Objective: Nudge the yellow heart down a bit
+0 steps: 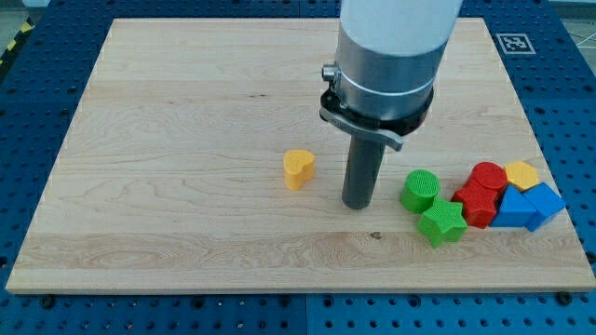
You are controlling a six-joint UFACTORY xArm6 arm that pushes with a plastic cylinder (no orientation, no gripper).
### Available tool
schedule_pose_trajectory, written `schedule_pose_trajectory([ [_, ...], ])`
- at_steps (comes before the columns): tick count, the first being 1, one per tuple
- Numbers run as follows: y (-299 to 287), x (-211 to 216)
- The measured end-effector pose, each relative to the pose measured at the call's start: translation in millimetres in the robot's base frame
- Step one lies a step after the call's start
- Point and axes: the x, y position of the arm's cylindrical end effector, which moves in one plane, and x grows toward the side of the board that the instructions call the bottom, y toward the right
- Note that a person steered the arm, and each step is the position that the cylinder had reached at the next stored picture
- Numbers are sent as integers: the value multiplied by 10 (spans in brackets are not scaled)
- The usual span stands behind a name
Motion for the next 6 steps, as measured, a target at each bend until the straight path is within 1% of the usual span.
schedule_pose_trajectory([
  [1,-146,-352],
  [2,-176,-604],
  [3,-262,-722],
  [4,-360,-722],
  [6,-376,-699],
])
